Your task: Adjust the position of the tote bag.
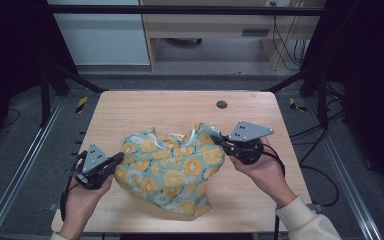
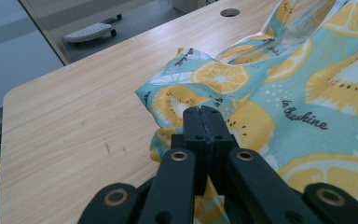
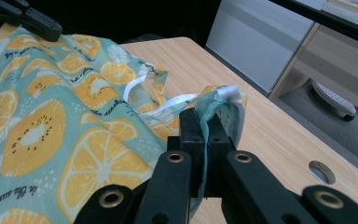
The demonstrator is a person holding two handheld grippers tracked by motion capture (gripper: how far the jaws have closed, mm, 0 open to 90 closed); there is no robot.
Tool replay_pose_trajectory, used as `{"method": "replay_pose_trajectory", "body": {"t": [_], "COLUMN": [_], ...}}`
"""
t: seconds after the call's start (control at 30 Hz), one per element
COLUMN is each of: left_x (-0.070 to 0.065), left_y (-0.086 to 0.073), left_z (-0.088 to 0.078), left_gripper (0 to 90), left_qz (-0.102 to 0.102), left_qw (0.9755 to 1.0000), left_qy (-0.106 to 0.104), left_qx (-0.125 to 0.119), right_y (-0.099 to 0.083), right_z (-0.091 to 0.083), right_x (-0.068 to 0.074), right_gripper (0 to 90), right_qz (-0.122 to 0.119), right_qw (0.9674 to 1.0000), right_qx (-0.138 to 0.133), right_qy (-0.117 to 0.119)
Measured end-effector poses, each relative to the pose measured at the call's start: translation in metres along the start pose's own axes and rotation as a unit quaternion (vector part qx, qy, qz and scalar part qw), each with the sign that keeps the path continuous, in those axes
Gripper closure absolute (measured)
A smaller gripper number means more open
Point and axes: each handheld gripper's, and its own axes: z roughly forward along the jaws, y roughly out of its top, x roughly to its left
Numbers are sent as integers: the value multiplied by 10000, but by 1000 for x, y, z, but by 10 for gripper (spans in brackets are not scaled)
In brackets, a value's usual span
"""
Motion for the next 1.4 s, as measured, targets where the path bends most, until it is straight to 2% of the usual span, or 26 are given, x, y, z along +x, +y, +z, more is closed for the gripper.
{"method": "replay_pose_trajectory", "body": {"t": [0.77, 1.4], "left_x": [-8, -18], "left_y": [-18, -38], "left_z": [-18, -40], "left_gripper": [900, 900], "left_qz": [-36, -166], "left_qw": [9998, 9991], "left_qy": [-11, -222], "left_qx": [-183, -326], "right_y": [-9, -11], "right_z": [-11, -24], "right_x": [22, 40], "right_gripper": [900, 900], "right_qz": [-154, -251], "right_qw": [9997, 9985], "right_qx": [-140, -368], "right_qy": [156, 326]}}
